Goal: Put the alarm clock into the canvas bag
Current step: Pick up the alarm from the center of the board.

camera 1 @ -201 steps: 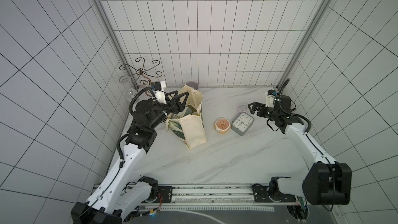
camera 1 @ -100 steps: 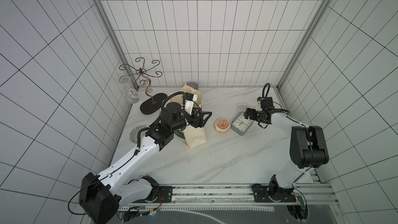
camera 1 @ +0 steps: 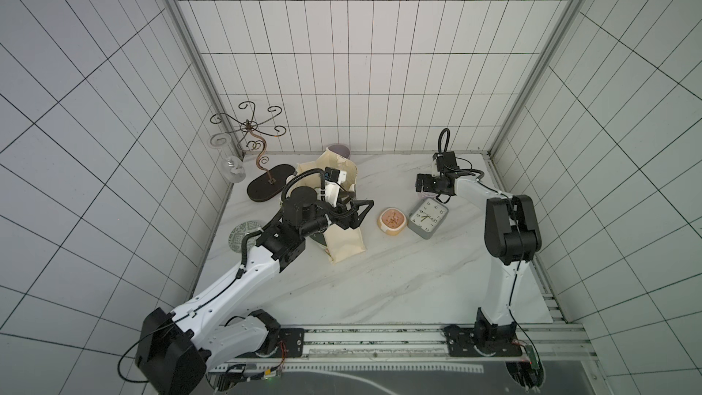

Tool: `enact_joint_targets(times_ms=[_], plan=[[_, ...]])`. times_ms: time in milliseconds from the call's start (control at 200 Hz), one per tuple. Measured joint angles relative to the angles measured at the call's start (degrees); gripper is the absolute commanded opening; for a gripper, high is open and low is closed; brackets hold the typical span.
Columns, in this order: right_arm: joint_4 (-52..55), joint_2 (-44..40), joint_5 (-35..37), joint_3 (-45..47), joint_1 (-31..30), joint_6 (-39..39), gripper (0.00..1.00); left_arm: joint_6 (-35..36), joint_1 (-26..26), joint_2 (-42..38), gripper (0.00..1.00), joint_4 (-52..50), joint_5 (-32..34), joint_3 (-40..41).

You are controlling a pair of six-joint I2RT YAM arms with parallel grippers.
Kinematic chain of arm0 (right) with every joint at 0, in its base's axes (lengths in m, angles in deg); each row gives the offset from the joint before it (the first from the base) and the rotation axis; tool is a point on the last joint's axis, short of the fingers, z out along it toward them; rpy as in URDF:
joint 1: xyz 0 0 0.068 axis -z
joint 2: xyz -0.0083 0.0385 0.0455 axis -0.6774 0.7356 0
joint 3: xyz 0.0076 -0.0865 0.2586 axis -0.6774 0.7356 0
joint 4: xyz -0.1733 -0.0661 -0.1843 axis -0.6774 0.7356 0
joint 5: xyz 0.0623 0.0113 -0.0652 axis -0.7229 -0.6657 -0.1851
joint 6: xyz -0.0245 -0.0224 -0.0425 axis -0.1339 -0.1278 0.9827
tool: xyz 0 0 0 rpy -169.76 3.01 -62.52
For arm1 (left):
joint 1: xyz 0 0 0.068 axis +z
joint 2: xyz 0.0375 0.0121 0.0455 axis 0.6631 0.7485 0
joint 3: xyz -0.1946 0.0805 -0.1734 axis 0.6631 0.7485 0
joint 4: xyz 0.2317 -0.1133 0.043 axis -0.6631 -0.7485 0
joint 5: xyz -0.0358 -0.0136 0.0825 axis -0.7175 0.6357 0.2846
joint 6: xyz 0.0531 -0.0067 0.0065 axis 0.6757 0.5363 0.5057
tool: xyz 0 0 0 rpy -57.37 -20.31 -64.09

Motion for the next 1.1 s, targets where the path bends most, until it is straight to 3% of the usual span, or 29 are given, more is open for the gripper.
enact_joint_targets(times_ms=[385,710,915,1099], plan=[[4.31,3.54,1.84,-3.54,-0.04,0.48,0.99,-0.57,0.00,0.26,0.97,1.22,0.07,0.00],[5.01,3.69,1.62,-3.54,-0.02,0.70,0.89,-0.81,0.00,-2.19,0.97,-2.21,2.78,0.00],[5.05,3.87,0.52,-3.72,0.02,1.55,0.74,-1.36,0.48,-7.43,0.97,-8.09,6.51,-0.11],[5.77,3.52,-0.35,-3.82,0.02,2.14,0.70,-2.93,6.43,-10.36,0.97,-14.36,7.19,-0.83]])
